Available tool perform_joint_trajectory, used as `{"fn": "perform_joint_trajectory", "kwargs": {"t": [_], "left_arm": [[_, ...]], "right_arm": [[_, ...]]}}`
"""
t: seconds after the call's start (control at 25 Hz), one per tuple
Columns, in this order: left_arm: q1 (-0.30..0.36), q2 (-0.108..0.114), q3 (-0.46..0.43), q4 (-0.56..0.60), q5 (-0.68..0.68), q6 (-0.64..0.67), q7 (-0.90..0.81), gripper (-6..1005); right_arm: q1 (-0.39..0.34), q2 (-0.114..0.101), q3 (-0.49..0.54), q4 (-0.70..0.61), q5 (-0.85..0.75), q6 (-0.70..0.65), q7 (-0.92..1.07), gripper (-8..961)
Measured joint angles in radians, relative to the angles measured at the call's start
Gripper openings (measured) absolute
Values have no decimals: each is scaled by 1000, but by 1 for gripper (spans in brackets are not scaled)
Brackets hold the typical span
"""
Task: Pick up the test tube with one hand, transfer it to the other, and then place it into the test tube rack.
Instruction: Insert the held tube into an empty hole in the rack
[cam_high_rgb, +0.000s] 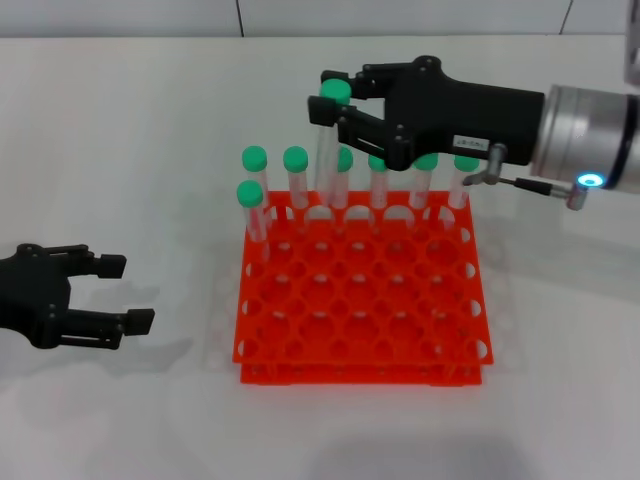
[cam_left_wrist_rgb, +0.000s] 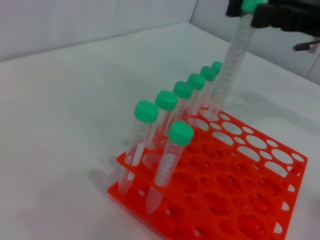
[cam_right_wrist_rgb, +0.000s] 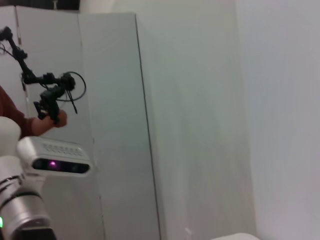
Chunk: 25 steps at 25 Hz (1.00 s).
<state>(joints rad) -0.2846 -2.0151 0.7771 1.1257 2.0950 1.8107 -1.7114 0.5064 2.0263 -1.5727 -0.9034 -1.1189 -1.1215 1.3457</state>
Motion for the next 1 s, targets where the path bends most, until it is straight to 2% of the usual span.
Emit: {"fn": "perform_joint_trajectory", "kwargs": {"t": [0.36, 0.64, 1.0], "left_arm": [[-3, 10, -11, -25, 2, 3, 36, 893], [-4, 12, -12, -27, 2, 3, 42, 894], [-4, 11, -12, -27, 1, 1, 55, 894]], "right_arm": [[13, 1, -123, 5, 103, 120, -92, 275], [23, 2, -165, 58, 197, 128, -160, 276], [28, 2, -176, 75, 205, 143, -164, 278]]}}
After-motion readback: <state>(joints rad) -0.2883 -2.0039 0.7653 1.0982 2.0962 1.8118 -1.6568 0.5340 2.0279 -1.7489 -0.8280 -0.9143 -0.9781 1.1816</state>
